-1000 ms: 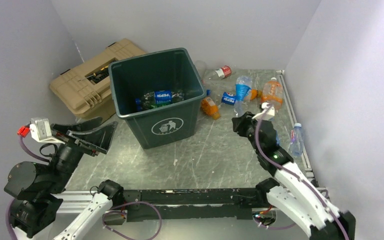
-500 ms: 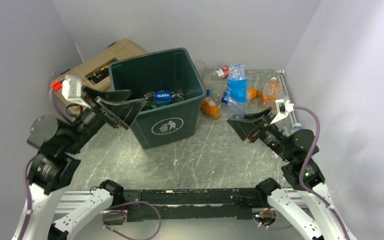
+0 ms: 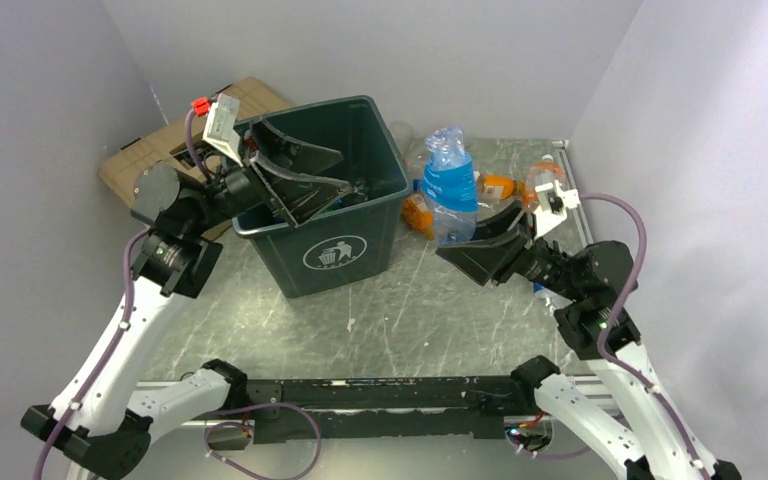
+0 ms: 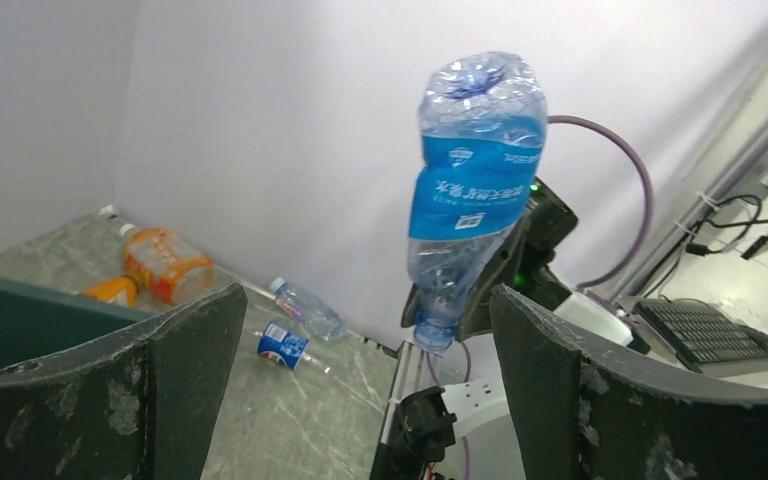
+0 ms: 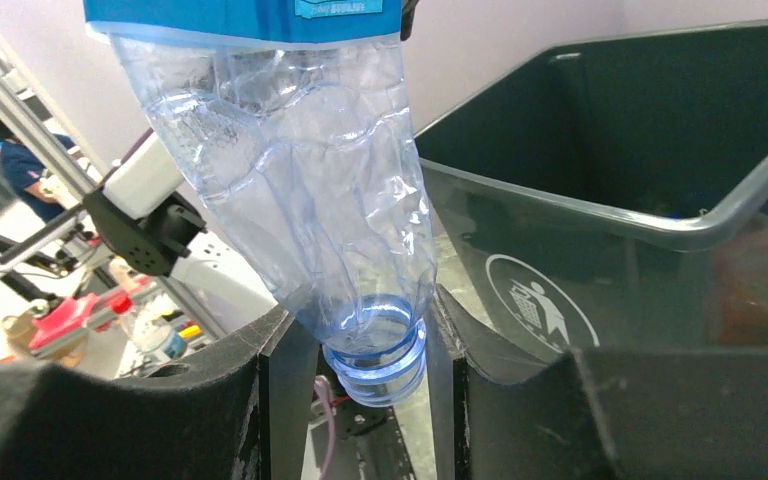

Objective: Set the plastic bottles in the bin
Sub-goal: Pick up the plastic bottle at the center of the board.

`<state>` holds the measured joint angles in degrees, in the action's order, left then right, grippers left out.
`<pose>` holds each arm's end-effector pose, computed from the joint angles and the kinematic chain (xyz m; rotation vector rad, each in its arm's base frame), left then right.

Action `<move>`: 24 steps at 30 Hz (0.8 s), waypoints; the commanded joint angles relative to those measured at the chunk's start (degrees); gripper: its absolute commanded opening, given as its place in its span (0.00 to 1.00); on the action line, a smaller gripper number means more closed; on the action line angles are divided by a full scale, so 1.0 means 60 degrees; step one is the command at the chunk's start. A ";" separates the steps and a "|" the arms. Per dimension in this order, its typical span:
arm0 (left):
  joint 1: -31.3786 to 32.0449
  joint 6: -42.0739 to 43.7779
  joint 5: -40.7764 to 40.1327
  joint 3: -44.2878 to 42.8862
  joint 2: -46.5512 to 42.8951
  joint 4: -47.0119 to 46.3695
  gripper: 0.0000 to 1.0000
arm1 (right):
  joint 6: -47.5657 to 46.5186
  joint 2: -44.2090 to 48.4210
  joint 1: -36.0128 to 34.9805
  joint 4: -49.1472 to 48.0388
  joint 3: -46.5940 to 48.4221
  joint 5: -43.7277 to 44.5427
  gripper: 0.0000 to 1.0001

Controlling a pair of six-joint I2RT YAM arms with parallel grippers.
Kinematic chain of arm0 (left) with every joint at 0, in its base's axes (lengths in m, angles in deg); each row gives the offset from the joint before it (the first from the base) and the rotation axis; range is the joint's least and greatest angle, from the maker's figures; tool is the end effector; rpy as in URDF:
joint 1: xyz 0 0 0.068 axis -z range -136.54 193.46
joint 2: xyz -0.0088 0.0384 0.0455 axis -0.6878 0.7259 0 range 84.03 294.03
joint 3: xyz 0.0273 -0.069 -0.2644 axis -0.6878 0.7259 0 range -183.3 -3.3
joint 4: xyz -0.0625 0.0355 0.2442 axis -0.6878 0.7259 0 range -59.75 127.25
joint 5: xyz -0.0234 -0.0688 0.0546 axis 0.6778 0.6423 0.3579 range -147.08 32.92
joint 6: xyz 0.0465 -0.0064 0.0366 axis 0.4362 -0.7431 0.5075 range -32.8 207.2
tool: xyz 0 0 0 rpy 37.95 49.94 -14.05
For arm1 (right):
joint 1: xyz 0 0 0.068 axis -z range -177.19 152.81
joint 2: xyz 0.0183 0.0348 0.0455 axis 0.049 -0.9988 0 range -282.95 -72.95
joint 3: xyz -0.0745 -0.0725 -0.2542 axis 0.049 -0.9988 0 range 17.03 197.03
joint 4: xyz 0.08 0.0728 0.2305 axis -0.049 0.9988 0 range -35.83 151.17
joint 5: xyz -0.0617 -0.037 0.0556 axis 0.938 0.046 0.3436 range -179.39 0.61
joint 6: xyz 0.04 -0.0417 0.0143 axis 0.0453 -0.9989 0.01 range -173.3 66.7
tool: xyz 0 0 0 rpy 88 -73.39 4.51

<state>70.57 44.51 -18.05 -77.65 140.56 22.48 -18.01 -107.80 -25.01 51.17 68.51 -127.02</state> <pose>0.1464 -0.1059 0.5117 0.5013 1.2677 -1.4244 0.0890 0.0770 0.4274 -0.5358 1.3221 1.3265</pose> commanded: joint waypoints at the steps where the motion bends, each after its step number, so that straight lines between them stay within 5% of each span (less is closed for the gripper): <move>1: 0.0058 -0.0519 0.1059 -0.0044 0.0279 -0.2070 0.99 | 0.0986 -0.0602 -0.0062 -0.1760 0.0183 -0.0758 0.00; 8: 0.0409 -0.0437 0.1549 -0.0158 0.0997 -0.2825 0.99 | 0.2356 -0.1626 -0.0616 -0.3793 0.0148 -0.1110 0.00; 15: 0.1001 0.0420 0.1492 -0.0481 0.1523 -0.2225 1.00 | 0.2162 -0.2454 -0.1681 -0.4010 0.0391 -0.0886 0.00; 24: 0.1153 0.0078 0.2209 -0.0181 0.1495 -0.3285 0.99 | 0.2163 -0.2996 -0.2181 -0.4231 0.0341 -0.0907 0.00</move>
<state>77.04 45.55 -8.66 -78.13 150.57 8.33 -5.03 -125.40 -37.18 30.25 68.51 -131.94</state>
